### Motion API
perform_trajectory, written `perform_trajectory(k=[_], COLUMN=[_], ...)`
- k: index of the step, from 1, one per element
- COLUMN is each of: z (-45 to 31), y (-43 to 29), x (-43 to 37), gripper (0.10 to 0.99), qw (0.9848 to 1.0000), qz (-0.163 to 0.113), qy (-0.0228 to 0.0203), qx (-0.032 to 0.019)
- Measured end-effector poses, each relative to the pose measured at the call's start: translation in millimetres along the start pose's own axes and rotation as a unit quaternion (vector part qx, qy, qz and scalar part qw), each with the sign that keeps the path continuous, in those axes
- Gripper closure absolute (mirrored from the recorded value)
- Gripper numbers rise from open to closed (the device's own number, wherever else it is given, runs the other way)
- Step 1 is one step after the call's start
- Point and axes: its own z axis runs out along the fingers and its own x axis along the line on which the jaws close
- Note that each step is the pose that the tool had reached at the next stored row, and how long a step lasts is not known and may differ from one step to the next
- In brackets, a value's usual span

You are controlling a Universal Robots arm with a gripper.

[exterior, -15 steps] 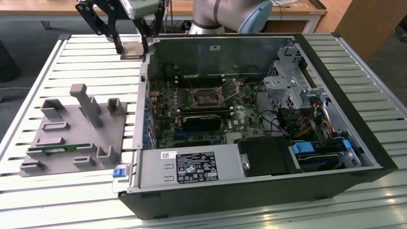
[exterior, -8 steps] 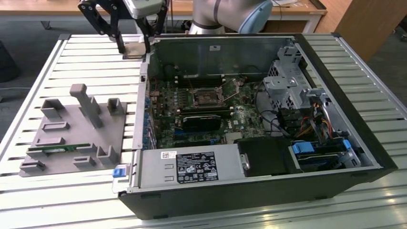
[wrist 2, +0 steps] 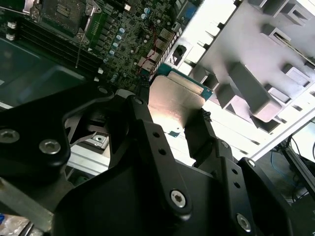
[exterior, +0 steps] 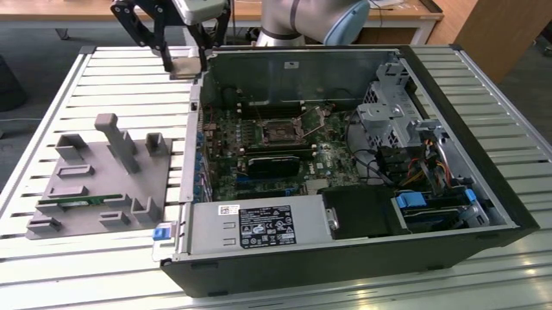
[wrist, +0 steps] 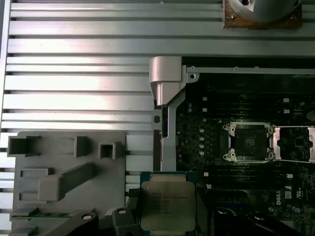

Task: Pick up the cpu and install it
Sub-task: 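Pick up the cpu and move it towards the insertion slot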

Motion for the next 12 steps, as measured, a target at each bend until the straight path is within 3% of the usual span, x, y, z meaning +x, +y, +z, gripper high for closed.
perform_trajectory(k=[12], z=[0.0], y=[1.5], x=[-6.9], gripper=[0.549], qw=[1.0000], qz=[0.000], qy=[0.0000], qx=[0.0000])
